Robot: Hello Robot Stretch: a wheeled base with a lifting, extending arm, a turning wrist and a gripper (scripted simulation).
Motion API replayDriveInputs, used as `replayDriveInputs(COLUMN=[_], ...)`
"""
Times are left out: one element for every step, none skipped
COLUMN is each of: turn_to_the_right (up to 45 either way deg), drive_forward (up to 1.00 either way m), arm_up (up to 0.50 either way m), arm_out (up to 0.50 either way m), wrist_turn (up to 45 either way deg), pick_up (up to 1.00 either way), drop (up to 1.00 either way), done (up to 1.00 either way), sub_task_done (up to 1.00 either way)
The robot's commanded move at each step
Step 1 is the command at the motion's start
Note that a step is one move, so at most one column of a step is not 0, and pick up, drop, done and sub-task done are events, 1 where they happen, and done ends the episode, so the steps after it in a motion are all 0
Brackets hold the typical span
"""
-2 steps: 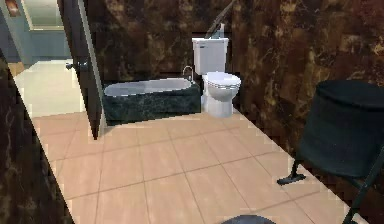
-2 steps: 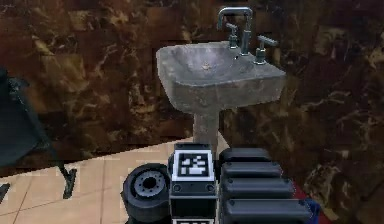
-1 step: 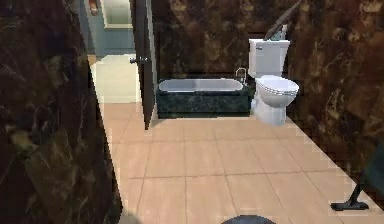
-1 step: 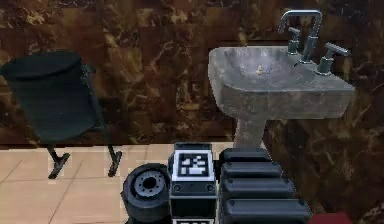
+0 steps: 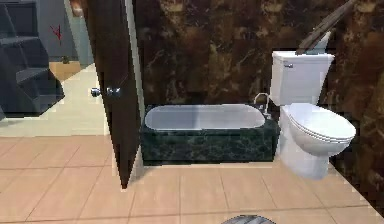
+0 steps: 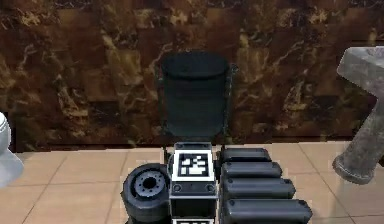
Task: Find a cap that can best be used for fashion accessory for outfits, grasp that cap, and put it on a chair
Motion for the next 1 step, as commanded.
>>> replayDriveInputs(turn_to_the_right=[-9.0], drive_forward=[0.0], arm_up=[0.0], arm_out=[0.0], wrist_turn=[0.0], pick_up=[0.0], drop=[0.0], done=[0.0], sub_task_done=[0.0])
